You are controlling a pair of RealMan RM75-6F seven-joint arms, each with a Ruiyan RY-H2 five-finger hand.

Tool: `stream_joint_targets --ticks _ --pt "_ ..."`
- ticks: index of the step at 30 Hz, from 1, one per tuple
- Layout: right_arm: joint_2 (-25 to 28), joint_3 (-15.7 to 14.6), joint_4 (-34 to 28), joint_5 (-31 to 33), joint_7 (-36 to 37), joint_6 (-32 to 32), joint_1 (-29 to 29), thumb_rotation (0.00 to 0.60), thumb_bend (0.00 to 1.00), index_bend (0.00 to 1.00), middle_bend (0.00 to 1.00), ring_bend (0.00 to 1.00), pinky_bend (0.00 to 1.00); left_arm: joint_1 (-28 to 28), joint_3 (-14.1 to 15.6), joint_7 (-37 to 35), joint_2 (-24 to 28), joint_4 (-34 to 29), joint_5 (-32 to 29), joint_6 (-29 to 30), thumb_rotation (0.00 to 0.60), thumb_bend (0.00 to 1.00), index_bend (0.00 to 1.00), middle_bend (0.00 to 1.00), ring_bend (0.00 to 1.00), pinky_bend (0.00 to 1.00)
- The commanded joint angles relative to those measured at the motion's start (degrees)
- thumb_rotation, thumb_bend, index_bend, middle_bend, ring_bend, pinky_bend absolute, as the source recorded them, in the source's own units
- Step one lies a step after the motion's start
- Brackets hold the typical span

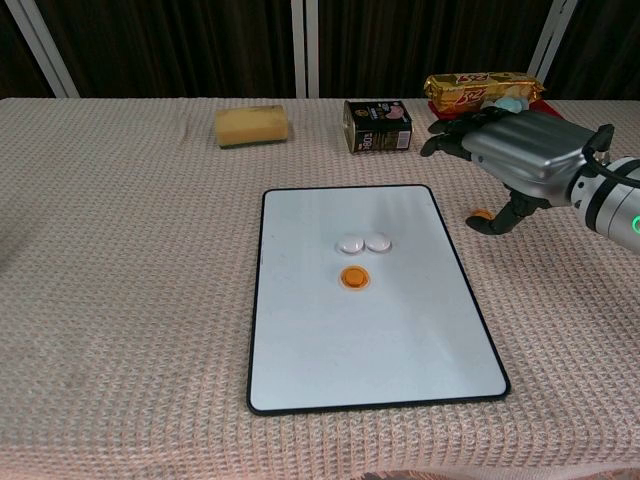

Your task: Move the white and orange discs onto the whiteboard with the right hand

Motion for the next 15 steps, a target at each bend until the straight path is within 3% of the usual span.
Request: stream_joint_targets --ticks 1,8,15 --pt "0.6 0.6 1.9 3.6 -1.1 -1.0 -0.6 0.600 0.31 0.26 0.00 0.00 0.00 0.0 0.0 0.3 -0.1 -0.1 -0.1 -0.1 0.511 0.04 0.13 0.09 0.00 0.11" --pt "-0.1 0.0 2.9 6.3 -3.5 -1.5 -0.2 0.600 0.33 0.38 0.00 0.00 0.00 -0.3 0.0 0.4 -0.2 0.0 -0.2 -0.6 0.510 0.04 0.13 0.09 0.00 0.11" --pt "-1.9 0.2 5.3 6.6 -3.1 -1.9 0.7 0.600 0.33 0.40 0.00 0.00 0.00 -0.2 -0.1 0.1 -0.2 0.3 -0.5 -0.5 0.509 0.04 0.13 0.09 0.00 0.11"
